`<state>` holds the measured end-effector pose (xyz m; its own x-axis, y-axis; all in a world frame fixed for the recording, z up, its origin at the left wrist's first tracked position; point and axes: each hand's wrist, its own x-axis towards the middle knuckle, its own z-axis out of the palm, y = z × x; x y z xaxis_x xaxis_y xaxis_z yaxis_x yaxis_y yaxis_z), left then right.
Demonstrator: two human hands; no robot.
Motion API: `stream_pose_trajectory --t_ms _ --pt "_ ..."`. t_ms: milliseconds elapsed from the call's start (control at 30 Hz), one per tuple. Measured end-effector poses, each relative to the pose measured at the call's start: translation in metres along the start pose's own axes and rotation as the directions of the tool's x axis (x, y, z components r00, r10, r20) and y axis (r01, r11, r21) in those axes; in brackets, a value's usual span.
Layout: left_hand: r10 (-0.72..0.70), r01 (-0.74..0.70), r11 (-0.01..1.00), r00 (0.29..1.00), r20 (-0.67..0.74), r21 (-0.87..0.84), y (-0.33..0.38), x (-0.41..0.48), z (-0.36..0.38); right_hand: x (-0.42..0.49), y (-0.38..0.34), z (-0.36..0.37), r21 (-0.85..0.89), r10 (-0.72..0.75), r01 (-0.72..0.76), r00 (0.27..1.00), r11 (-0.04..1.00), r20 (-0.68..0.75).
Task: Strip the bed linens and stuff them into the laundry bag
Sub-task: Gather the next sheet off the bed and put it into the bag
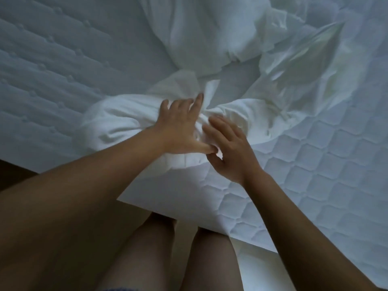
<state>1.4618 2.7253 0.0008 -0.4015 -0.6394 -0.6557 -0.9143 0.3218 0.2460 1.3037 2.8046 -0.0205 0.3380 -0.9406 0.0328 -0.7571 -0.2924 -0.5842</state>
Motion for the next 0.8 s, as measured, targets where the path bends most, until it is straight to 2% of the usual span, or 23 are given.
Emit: stream_pose_trajectory --t_ms 67,100,133,167,200,233,267,300,367,433,467,567,667,733,800 --pt "-0.003 0.002 0.999 1.000 0.025 0.039 0.018 0.004 0.005 -0.007 0.002 -0.004 0.069 0.020 -0.016 0.998 0.998 -0.056" --pt "-0.011 0.010 0.998 1.000 0.012 0.069 0.021 0.008 0.006 -0.012 0.004 -0.007 0.095 0.090 -0.080 0.989 0.992 -0.113" --pt "-0.015 0.016 0.995 1.000 -0.007 0.095 0.020 0.013 0.006 -0.018 0.006 -0.011 0.143 0.218 -0.193 0.958 0.971 -0.188" --pt "-0.015 0.017 0.994 1.000 -0.018 0.112 0.018 0.018 0.007 -0.023 0.008 -0.018 0.243 0.408 -0.347 0.871 0.906 -0.273" --pt "-0.012 0.015 0.993 1.000 -0.024 0.121 0.016 0.021 0.008 -0.025 0.014 -0.026 0.399 0.628 -0.497 0.699 0.771 -0.343" --pt "-0.011 0.015 0.993 0.999 -0.032 0.121 0.015 0.023 0.010 -0.022 0.024 -0.035 0.563 0.805 -0.578 0.470 0.591 -0.362" --pt "-0.011 0.017 0.993 0.999 -0.047 0.118 0.015 0.025 0.011 -0.013 0.036 -0.045 0.679 0.907 -0.602 0.285 0.421 -0.309" --pt "-0.006 0.013 0.994 0.998 -0.065 0.112 0.016 0.026 0.011 0.000 0.048 -0.056 0.737 0.953 -0.605 0.201 0.303 -0.227" --pt "0.008 0.000 0.996 0.996 -0.094 0.090 0.018 0.026 0.009 0.031 0.074 -0.074 0.830 0.976 -0.531 0.204 0.174 -0.074" --pt "0.016 -0.008 0.998 0.993 -0.121 0.068 0.020 0.024 0.009 0.059 0.089 -0.084 0.890 0.963 -0.448 0.267 0.087 0.040" --pt "0.022 -0.013 0.998 0.990 -0.142 0.065 0.022 0.022 0.010 0.069 0.092 -0.087 0.885 0.945 -0.459 0.317 0.078 0.082" --pt "0.062 -0.045 0.995 0.980 -0.187 0.094 0.025 0.019 0.013 0.089 0.095 -0.091 0.797 0.858 -0.587 0.475 0.144 0.194" --pt "0.101 -0.090 0.994 0.969 -0.223 0.060 0.024 0.016 0.017 0.120 0.075 -0.080 0.634 0.662 -0.700 0.649 0.327 0.375" --pt "0.134 -0.136 0.991 0.943 -0.304 0.016 0.022 0.010 0.025 0.147 0.045 -0.063 0.439 0.483 -0.726 0.683 0.530 0.548" --pt "0.123 -0.165 0.984 0.901 -0.416 -0.065 0.019 0.002 0.035 0.165 0.011 -0.040 0.200 0.343 -0.598 0.667 0.776 0.662"
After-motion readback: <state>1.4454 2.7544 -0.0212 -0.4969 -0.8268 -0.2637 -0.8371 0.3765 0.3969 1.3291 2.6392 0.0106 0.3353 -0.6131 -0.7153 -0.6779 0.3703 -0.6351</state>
